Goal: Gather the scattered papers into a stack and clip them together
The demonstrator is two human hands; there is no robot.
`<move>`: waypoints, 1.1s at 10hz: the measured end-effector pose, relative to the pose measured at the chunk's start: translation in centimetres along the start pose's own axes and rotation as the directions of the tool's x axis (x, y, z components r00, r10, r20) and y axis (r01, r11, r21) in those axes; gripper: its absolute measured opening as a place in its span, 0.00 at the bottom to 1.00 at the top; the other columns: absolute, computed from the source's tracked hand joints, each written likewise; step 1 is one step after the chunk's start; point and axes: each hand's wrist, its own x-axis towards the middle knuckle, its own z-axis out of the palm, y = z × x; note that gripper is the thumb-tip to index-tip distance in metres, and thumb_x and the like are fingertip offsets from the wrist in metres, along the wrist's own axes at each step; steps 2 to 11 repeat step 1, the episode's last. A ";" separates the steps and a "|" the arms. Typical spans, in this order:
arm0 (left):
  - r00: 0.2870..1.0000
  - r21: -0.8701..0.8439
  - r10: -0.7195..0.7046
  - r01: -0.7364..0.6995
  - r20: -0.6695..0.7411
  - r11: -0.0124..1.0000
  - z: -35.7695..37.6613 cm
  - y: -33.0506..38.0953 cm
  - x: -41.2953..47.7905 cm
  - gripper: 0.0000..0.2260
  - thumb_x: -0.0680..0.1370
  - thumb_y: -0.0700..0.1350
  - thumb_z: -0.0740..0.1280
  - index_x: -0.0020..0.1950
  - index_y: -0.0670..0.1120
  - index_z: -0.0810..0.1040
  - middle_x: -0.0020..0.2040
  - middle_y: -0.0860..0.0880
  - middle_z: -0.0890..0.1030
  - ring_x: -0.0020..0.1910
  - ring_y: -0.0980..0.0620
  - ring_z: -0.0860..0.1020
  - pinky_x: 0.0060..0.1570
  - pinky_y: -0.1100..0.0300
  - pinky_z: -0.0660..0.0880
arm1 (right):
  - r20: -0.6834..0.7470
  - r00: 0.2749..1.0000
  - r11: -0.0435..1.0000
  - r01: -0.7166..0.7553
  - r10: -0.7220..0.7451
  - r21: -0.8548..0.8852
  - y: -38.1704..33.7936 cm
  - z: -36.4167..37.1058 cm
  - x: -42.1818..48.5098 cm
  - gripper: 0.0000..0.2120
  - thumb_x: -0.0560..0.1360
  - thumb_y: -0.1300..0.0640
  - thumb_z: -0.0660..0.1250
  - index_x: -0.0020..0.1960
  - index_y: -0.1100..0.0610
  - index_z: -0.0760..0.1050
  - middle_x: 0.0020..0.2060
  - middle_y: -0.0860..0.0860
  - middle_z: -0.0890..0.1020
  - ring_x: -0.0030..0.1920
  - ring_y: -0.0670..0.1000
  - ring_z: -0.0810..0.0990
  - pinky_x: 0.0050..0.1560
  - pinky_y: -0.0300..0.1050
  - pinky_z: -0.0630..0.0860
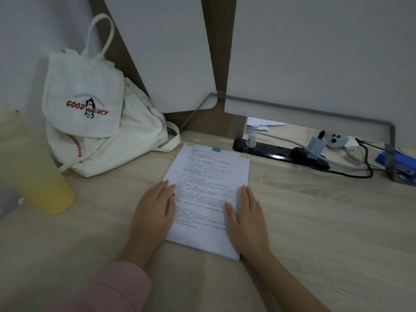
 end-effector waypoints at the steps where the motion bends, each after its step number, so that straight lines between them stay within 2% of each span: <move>1: 1.000 0.020 0.000 0.000 -0.009 1.000 0.1 -0.1 -3.0 0.21 0.76 0.49 0.53 0.57 0.41 0.80 0.59 0.41 0.80 0.57 0.44 0.79 0.60 0.53 0.71 | 0.043 0.998 0.934 -0.053 0.040 0.353 1.0 -1.5 -2.3 0.28 0.79 0.49 0.55 0.76 0.52 0.50 0.72 0.42 0.60 0.72 0.44 0.59 0.72 0.43 0.57; 11: 1.000 0.020 0.000 0.000 -0.009 1.000 0.1 -0.1 -3.0 0.21 0.76 0.49 0.53 0.57 0.41 0.80 0.59 0.41 0.80 0.57 0.44 0.79 0.60 0.53 0.71 | 0.043 0.998 0.934 -0.053 0.040 0.353 1.0 -1.5 -2.3 0.28 0.79 0.49 0.55 0.76 0.52 0.50 0.72 0.42 0.60 0.72 0.44 0.59 0.72 0.43 0.57</move>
